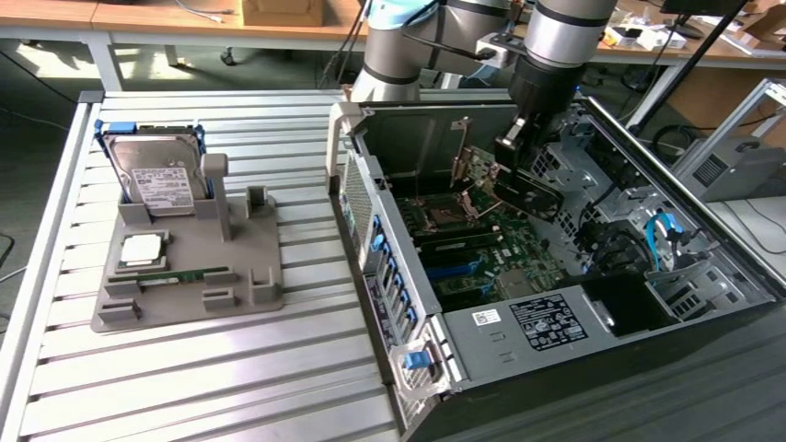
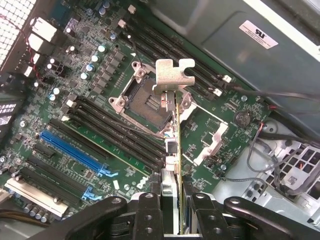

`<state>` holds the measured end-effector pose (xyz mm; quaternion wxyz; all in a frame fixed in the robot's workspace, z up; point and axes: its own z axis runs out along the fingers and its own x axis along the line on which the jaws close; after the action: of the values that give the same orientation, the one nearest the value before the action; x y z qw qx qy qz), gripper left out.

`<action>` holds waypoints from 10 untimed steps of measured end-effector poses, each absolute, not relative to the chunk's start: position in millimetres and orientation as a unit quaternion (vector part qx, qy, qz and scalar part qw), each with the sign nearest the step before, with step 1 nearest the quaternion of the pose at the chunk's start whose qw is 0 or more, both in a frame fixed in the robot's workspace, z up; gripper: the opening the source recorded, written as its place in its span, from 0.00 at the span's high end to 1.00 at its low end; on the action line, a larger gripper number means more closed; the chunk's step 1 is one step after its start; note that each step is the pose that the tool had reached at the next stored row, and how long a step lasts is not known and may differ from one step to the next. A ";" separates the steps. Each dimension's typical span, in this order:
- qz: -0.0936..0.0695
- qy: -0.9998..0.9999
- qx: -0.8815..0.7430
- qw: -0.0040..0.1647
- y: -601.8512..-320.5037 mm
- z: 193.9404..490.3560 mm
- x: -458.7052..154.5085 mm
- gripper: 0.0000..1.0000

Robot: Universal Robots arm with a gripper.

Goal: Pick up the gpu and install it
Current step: 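Insert the gpu into the slot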

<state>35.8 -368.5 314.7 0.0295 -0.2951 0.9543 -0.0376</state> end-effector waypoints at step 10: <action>-0.037 0.948 -0.315 0.030 -368.5 314.6 35.8 0.73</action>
<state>35.8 -368.5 314.6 0.0303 -0.3154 0.9478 -0.0370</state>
